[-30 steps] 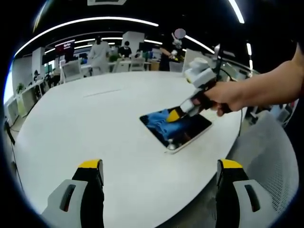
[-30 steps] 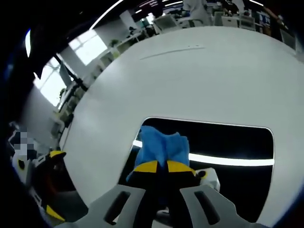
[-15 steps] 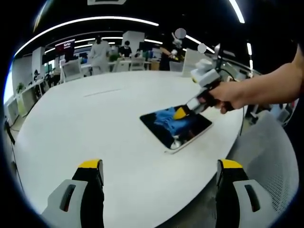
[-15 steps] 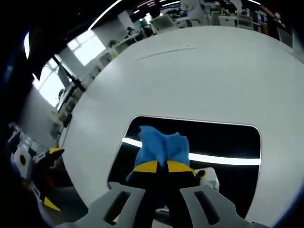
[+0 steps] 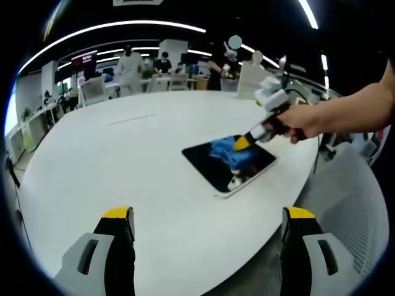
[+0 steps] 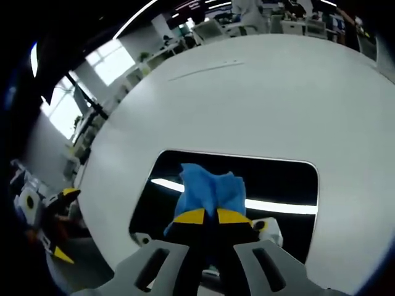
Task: Wipe the mirror surface with the cleaning cloth until all visible marks leave the cleaned area.
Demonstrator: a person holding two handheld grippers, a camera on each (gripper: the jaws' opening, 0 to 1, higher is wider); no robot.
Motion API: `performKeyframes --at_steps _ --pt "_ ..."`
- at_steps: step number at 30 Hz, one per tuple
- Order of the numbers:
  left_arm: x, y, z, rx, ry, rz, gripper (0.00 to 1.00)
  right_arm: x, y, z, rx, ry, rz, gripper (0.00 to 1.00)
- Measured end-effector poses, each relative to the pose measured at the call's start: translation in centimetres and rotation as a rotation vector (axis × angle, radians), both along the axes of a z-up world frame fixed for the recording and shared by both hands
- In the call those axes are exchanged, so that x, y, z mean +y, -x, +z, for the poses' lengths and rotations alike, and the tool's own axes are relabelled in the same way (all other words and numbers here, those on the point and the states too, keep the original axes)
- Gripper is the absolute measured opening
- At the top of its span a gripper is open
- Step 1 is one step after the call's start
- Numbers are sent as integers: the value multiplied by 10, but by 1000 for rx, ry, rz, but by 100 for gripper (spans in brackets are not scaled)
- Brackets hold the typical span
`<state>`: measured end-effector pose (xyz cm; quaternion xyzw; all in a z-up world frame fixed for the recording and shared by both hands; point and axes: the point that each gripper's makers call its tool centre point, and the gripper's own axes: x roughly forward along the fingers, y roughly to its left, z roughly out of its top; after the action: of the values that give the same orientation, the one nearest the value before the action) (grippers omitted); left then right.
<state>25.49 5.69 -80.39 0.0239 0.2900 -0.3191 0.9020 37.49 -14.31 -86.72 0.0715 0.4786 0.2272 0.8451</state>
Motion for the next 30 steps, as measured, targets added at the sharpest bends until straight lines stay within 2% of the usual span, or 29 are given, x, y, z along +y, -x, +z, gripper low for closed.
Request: performKeyframes --at_steps 24,30 --pt "2 -1 0 -4 -1 4 99 -61 0 -1 8 63 -34 0" --pt "1 0 1 -4 -1 4 99 -69 1 -1 6 78 -37 0"
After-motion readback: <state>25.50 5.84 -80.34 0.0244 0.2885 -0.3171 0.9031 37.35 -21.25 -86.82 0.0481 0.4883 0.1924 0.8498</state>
